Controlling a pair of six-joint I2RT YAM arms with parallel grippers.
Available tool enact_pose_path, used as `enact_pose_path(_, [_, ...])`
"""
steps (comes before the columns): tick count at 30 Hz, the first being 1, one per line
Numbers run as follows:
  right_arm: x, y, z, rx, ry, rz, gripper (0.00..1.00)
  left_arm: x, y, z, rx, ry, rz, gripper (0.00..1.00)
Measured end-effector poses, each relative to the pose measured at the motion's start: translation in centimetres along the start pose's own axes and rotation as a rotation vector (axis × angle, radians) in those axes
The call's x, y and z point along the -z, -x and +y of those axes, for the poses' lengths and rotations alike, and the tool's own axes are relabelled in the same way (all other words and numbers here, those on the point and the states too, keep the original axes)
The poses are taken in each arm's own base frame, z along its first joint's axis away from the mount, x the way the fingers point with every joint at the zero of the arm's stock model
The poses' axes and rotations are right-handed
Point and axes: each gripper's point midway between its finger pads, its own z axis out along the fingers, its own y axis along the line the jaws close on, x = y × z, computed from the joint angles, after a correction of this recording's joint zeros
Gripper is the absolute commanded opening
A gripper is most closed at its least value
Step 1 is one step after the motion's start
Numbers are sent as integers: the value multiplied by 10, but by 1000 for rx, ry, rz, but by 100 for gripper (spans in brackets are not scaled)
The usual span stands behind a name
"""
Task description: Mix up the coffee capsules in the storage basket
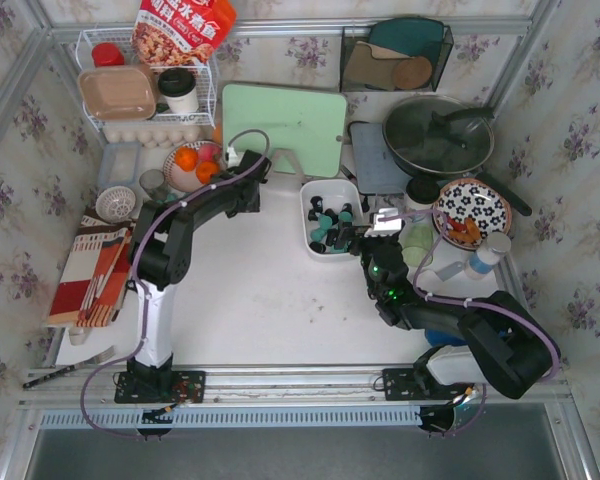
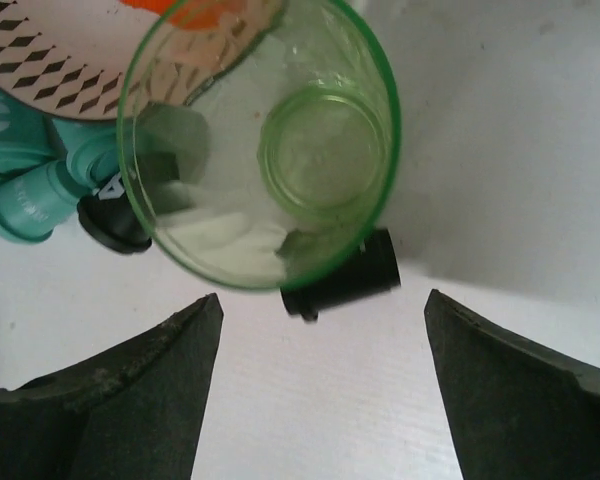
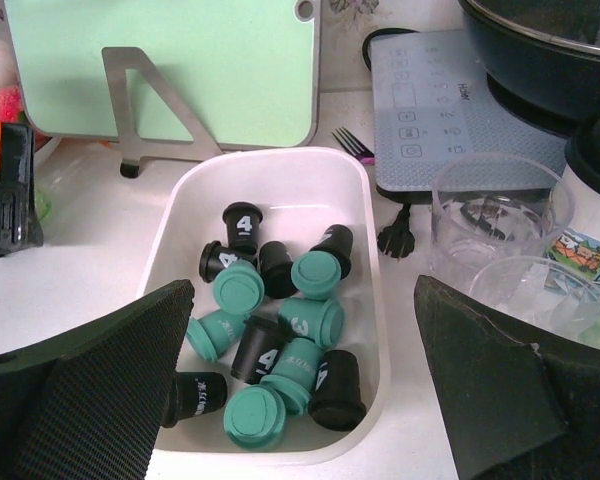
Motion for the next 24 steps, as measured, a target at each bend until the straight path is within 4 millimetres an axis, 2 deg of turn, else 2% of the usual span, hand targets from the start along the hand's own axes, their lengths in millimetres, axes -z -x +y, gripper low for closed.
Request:
enact_pose_path(7, [0, -2, 1, 5, 4, 6, 100, -21, 6, 1, 75, -7, 25, 68])
enact_pose_path(14, [0, -3, 1, 7, 6, 8, 100, -22, 3, -5, 103, -10, 43, 36])
enact_pose_path(20, [0, -3, 2, 7, 10, 8, 100, -18, -3, 0, 116, -6, 54, 35])
enact_pose_path(24, [0, 0, 3, 2, 14, 1, 100, -4, -16, 4, 117, -34, 83, 37])
